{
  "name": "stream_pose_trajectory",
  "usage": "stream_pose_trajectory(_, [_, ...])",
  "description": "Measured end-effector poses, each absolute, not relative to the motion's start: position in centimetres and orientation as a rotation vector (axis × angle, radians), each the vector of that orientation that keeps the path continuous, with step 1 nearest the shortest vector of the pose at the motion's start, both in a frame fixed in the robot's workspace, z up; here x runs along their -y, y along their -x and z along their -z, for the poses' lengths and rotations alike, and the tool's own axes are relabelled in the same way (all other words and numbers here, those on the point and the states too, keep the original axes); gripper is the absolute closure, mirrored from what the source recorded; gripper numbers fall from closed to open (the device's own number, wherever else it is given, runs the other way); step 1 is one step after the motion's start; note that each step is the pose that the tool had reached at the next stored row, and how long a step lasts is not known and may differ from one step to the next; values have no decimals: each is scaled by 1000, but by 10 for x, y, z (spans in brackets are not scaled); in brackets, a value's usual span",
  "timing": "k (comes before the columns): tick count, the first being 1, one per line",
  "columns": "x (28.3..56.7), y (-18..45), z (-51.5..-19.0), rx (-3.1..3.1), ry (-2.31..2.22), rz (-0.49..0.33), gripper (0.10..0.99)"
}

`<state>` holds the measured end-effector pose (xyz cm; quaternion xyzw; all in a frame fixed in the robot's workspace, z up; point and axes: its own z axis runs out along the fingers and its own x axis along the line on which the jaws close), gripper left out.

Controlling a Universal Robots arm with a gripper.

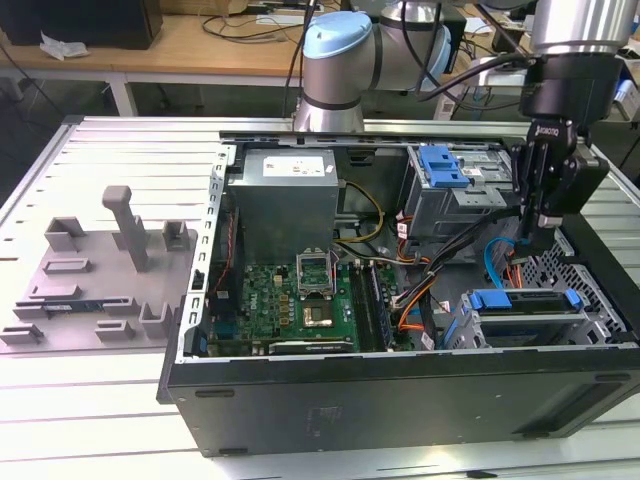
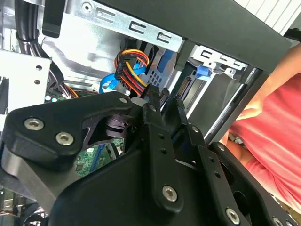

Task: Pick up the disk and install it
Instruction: 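Insert the first disk wire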

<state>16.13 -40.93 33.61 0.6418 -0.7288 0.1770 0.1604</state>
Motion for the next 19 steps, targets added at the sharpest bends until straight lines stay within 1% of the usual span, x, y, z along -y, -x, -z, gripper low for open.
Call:
stream_pose_trajectory(5, [409, -161, -336, 2082, -1832, -505, 796])
stream_pose_trajectory(7, [409, -161, -336, 2082, -1832, -505, 812])
stream_pose_trajectory(8, [409, -161, -336, 2082, -1832, -505, 878])
stream_pose_trajectory(9, [409, -161, -336, 2083, -1832, -505, 922])
stream_pose_trajectory(16, [410, -161, -336, 2083, -1832, -505, 922])
stream_pose_trajectory(19, [413, -162, -336, 2093, -1840, -490, 922])
